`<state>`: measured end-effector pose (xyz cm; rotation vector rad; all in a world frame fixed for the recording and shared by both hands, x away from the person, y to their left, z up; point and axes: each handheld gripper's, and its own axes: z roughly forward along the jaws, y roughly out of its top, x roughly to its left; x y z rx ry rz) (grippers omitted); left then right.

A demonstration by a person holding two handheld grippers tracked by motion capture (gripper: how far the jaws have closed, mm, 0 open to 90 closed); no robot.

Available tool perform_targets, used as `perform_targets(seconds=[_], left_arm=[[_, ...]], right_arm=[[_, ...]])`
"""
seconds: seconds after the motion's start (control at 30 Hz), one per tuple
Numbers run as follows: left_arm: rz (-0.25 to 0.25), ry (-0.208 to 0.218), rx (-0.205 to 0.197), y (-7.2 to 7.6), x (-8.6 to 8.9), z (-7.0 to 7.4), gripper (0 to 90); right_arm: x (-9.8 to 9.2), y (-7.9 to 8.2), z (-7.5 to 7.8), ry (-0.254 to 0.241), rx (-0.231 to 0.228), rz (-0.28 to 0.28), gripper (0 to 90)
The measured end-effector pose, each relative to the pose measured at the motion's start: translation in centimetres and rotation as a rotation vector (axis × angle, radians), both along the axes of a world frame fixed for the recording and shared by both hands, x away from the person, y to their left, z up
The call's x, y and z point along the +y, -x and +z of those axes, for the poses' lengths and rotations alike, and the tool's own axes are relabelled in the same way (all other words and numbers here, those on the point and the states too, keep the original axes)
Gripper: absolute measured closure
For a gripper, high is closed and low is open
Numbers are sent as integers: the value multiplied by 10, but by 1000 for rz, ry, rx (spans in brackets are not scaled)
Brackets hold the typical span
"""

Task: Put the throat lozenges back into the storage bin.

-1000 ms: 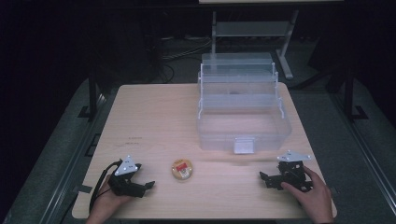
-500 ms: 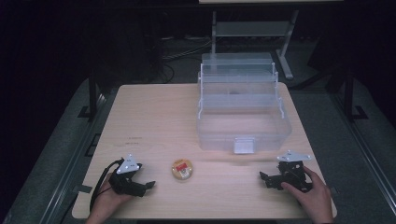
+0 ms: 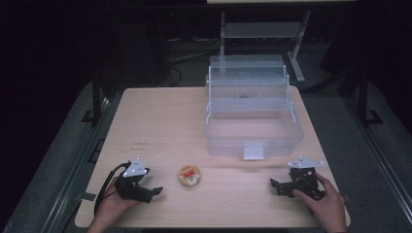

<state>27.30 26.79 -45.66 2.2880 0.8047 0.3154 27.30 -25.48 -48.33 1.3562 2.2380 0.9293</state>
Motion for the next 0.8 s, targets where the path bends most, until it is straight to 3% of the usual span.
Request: perform_targets(seconds=[0.3, 0.8], left_arm=[[-35, -25, 18, -2, -7, 8, 127], [-63, -31, 34, -11, -17, 24, 127]], right_arm=[[0, 0, 0, 1, 0, 1, 0], [0, 0, 0, 1, 0, 1, 0]])
